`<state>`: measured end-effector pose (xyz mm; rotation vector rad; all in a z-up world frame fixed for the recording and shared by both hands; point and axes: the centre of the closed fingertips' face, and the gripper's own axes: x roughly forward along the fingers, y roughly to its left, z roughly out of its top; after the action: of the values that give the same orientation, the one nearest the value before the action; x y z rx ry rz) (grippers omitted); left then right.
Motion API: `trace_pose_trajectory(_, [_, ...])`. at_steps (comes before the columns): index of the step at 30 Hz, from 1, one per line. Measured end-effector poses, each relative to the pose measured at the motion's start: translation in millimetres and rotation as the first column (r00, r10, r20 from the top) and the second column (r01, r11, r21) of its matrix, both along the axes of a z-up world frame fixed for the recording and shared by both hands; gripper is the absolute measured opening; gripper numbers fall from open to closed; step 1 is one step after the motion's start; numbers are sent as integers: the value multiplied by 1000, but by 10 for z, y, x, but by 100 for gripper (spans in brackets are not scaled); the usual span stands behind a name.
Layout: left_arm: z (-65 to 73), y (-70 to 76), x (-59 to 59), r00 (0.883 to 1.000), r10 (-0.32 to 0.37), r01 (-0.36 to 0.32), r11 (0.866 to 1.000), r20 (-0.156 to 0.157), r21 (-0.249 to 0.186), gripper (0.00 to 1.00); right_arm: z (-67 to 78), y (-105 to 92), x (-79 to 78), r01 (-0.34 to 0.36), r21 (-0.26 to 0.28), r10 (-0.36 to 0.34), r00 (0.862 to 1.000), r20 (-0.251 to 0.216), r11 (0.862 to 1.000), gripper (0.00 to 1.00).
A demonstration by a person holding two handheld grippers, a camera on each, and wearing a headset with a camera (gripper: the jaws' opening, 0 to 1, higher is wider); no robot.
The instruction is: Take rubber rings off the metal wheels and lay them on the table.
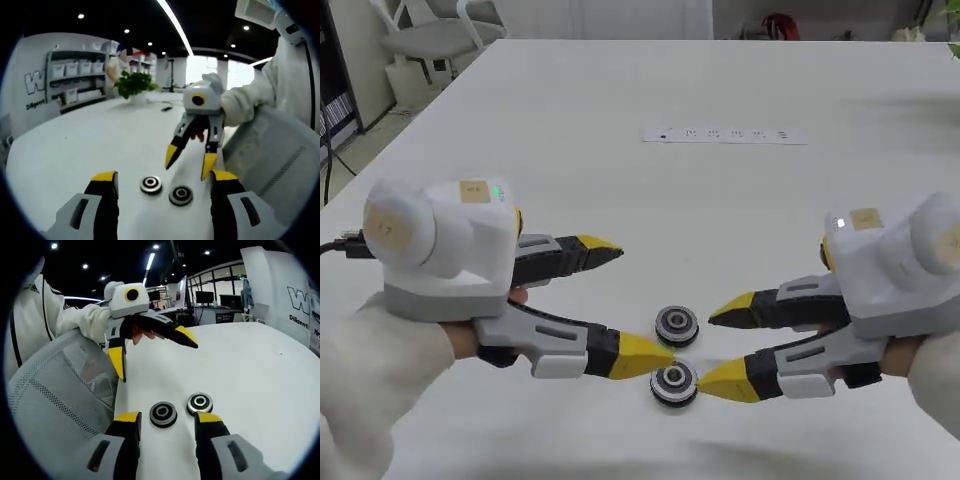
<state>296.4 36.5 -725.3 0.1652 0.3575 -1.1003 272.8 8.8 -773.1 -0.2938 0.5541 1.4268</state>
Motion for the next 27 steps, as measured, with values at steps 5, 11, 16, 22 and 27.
trace_pose_trajectory(5, [-109,-81,-86,999,-44,45,998,-15,36,74,-116,29,-51,-35,-37,35,999,8,999,37])
trace_pose_trajectory(11, [-228,-156,-169,996,-88,90,994,-34,60,66,-193,25,-64,-40,-59,41,999,10,997,34])
trace_pose_trajectory(16, [-264,-163,-155,996,-75,77,995,-42,60,56,-258,22,-76,-43,-77,44,999,6,996,31])
trace_pose_trajectory(22, [-344,-212,-195,995,-91,94,993,-50,68,47,-298,21,-89,-48,-89,48,999,3,995,28])
trace_pose_trajectory(27, [-419,-229,-223,992,-104,109,991,-71,72,42,-297,10,-71,-37,-85,37,999,3,996,26])
